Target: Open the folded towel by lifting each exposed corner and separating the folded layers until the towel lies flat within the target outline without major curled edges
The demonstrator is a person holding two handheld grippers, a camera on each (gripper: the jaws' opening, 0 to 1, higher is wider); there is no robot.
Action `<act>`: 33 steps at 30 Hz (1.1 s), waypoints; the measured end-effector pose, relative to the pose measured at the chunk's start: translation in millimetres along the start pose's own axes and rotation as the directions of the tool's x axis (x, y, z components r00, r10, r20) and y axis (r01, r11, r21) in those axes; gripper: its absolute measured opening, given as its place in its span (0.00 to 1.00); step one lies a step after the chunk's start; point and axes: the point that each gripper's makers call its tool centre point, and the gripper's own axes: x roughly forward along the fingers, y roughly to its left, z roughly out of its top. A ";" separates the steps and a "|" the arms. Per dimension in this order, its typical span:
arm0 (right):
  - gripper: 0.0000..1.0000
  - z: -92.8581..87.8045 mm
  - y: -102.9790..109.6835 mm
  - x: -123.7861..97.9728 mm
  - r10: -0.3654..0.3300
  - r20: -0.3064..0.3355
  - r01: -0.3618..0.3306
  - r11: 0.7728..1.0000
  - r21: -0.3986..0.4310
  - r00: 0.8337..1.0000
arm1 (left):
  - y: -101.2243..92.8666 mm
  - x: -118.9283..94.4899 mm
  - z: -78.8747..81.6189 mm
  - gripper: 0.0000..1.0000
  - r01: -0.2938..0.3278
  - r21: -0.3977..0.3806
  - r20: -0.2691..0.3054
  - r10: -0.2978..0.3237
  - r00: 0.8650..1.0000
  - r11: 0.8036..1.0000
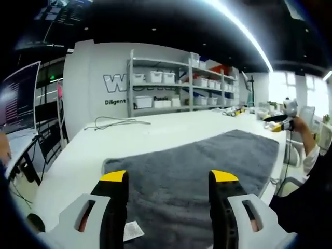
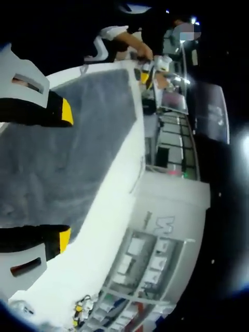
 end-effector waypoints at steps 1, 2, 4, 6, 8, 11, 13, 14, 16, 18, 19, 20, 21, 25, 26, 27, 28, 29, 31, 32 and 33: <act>0.90 0.6 0.3 -1.9 -0.003 0.002 0.003 1.000 0.000 1.000 | -0.1 -1.2 2.7 0.68 -0.003 0.002 0.012 0.003 1.000 1.000; 0.92 1.6 0.2 -3.8 -0.006 0.006 0.006 1.000 0.006 1.000 | -0.3 -3.2 5.4 0.72 -0.008 -0.003 0.021 0.008 1.000 1.000; 0.95 3.2 1.8 -7.0 -0.007 0.015 0.007 1.000 0.027 1.000 | -1.4 -6.3 6.8 0.78 -0.011 -0.020 0.019 0.011 1.000 1.000; 0.96 3.8 6.0 -11.2 -0.001 0.021 0.000 1.000 0.025 1.000 | -5.4 -10.8 2.2 0.83 0.004 -0.036 0.002 -0.003 1.000 0.999; 0.98 2.6 10.2 -16.0 0.002 0.018 -0.002 1.000 0.022 1.000 | -7.9 -14.6 -0.7 0.87 0.017 -0.055 -0.015 -0.018 1.000 0.998; 0.99 2.7 14.1 -23.5 0.003 0.012 -0.003 1.000 0.028 1.000 | -6.9 -19.9 1.0 0.92 0.015 -0.061 -0.018 -0.016 1.000 0.998; 0.99 4.2 16.0 -29.1 -0.001 0.014 0.000 1.000 0.028 1.000 | -5.3 -24.6 3.2 0.94 0.001 -0.059 -0.011 -0.002 1.000 0.998; 1.00 5.1 16.6 -32.2 -0.002 0.013 0.001 1.000 0.029 1.000 | -5.0 -26.1 3.5 0.97 -0.001 -0.057 -0.012 0.001 1.000 0.998; 1.00 3.2 19.7 -38.5 -0.001 -0.011 0.002 1.000 0.030 1.000 | -6.1 -29.2 1.5 0.99 0.000 -0.053 -0.030 -0.002 1.000 0.999; 1.00 3.4 23.0 -45.0 -0.005 -0.017 0.005 1.000 0.017 1.000 | -8.4 -33.4 0.5 0.99 0.007 -0.037 -0.039 -0.008 0.999 0.999; 1.00 4.2 23.8 -47.5 -0.007 -0.016 0.008 1.000 0.011 1.000 | -8.6 -35.1 0.1 0.99 0.006 -0.029 -0.044 -0.008 0.999 1.000; 1.00 5.5 24.5 -49.8 -0.009 -0.015 0.009 1.000 0.009 1.000 | -8.4 -37.1 -1.1 0.99 0.005 -0.021 -0.054 -0.006 0.999 1.000; 1.00 7.2 25.0 -52.1 -0.010 -0.010 0.010 1.000 0.011 1.000 | -8.7 -39.1 -2.7 0.99 0.006 -0.015 -0.068 -0.007 0.998 1.000; 1.00 9.8 28.9 -60.1 0.001 -0.006 -0.001 0.999 0.041 1.000 | -11.5 -48.5 -2.0 1.00 0.009 -0.011 -0.092 -0.010 0.996 1.000; 1.00 9.0 29.4 -62.3 0.002 -0.011 -0.001 0.999 0.047 1.000 | -11.7 -50.6 -2.4 1.00 0.009 -0.012 -0.101 -0.011 0.995 1.000; 1.00 7.8 29.8 -64.7 0.002 -0.019 -0.001 0.999 0.052 1.000 | -12.2 -52.8 -3.5 1.00 0.014 -0.013 -0.112 -0.015 0.994 1.000; 1.00 6.4 29.5 -67.4 0.000 -0.026 0.002 0.999 0.054 1.000 | -13.6 -54.7 -4.5 0.99 0.024 -0.018 -0.120 -0.026 0.992 1.000; 1.00 5.0 27.4 -71.1 -0.005 -0.034 0.007 0.998 0.059 0.999 | -18.1 -57.5 -4.9 0.99 0.046 -0.042 -0.127 -0.051 0.991 0.998; 1.00 4.4 25.2 -76.2 -0.014 -0.035 0.016 0.998 0.063 0.999 | -21.5 -63.0 0.0 1.00 0.056 -0.072 -0.118 -0.065 0.991 0.996; 1.00 3.8 25.9 -78.2 -0.012 -0.038 0.014 0.998 0.059 0.999 | -22.7 -66.2 2.8 1.00 0.054 -0.071 -0.115 -0.062 0.991 0.996; 1.00 3.6 26.3 -80.1 -0.009 -0.042 0.011 0.998 0.060 0.999 | -23.0 -68.9 6.3 1.00 0.046 -0.051 -0.109 -0.052 0.993 0.998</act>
